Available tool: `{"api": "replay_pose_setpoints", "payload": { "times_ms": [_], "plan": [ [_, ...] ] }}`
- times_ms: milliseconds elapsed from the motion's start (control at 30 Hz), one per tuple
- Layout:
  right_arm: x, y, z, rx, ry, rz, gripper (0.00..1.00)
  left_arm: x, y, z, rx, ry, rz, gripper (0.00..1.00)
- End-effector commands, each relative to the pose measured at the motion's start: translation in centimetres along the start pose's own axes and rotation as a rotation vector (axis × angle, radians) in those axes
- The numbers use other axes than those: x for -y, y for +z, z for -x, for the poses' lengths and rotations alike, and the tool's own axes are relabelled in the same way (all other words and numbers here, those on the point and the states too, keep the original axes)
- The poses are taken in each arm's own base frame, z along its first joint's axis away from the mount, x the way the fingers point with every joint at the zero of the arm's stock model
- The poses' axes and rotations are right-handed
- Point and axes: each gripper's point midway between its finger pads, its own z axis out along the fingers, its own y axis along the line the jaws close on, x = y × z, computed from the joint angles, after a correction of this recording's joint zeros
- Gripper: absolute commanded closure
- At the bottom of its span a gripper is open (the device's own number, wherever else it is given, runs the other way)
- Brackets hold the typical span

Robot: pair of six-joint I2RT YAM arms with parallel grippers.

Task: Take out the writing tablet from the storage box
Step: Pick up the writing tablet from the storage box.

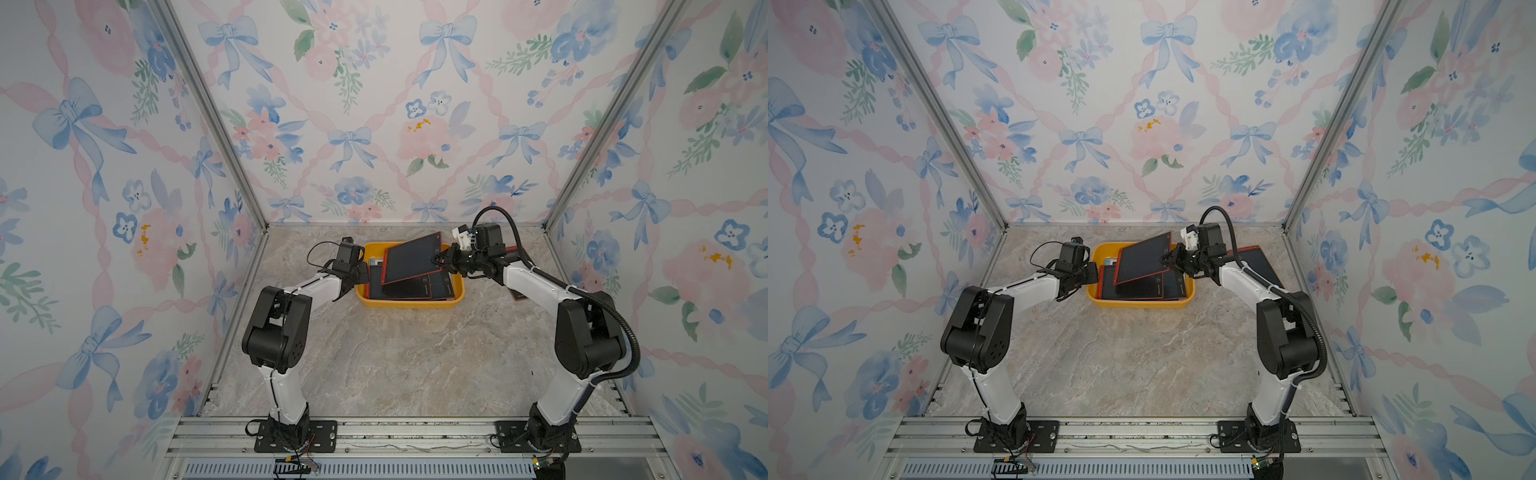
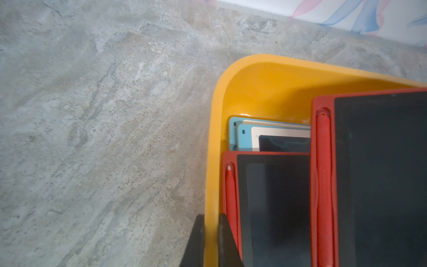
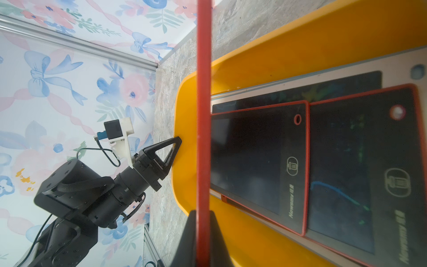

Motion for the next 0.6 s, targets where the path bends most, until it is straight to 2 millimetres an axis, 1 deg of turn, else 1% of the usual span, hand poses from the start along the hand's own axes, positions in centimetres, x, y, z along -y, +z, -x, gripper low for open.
{"api": "replay_pose_setpoints", "payload": {
  "times_ms": [0,200,333,567],
  "plan": [
    [-1.6,-2.1,1.4,0.047,-0.012,0.058,0.99,-0.3,0.4,-3.8,-0.118,-0.019,-0.003,1.00],
    [-2.3,-5.2,2.9,0.093,0.034,0.102,0.98,-0.3,0.4,-3.7,-0.117,-0.020,-0.001,1.00],
    [-2.7,-8.0,4.1,0.141,0.060,0.132,0.98,-0.4,0.4,-3.7,-0.117,-0.020,0.000,1.00],
    [-1.3,-13.0,6.4,0.265,0.105,0.116,0.98,-0.4,0.4,-3.5,-0.111,-0.020,0.005,1.00]
  ]
}}
